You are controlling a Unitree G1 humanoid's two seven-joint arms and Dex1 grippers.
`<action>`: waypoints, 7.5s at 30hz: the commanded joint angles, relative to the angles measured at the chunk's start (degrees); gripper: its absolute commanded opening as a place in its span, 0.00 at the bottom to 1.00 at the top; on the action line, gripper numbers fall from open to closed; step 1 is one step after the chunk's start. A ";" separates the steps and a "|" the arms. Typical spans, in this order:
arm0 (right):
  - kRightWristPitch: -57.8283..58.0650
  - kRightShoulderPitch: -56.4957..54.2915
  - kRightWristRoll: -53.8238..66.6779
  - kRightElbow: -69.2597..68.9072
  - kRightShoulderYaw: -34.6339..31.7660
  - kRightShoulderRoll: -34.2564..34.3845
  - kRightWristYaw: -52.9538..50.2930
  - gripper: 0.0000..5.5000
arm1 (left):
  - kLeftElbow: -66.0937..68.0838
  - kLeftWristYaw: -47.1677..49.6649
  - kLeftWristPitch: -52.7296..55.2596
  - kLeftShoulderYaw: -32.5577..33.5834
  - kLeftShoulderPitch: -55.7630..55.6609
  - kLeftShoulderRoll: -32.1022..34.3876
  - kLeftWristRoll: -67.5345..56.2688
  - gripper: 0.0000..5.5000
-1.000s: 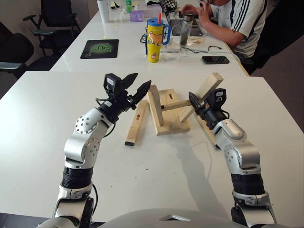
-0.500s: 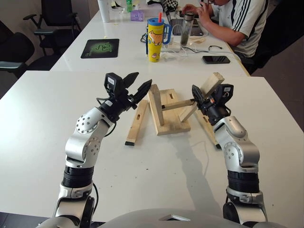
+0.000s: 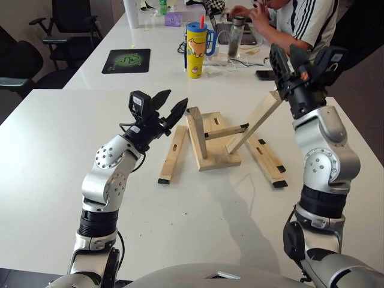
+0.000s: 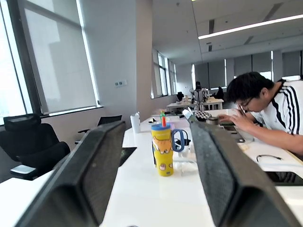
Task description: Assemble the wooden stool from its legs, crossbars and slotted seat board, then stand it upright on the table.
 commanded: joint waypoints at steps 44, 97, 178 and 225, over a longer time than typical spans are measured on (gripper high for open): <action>3.33 -12.53 42.40 23.68 -18.84 -0.02 -17.53 0.46 | 9.05 1.66 -4.17 -6.24 -1.81 -5.43 4.42 0.52; -1.04 5.34 4.20 15.95 23.50 -14.68 40.66 0.46 | 7.47 9.15 -2.78 15.25 -1.93 -5.05 -13.07 0.52; -15.08 3.05 -42.32 38.86 34.48 -13.47 31.12 0.46 | 1.65 -25.39 4.78 -17.15 12.83 26.99 17.95 0.52; 10.36 18.49 -23.38 22.02 7.21 -14.11 25.40 0.46 | 9.32 -0.54 7.86 0.78 12.40 5.47 14.81 0.52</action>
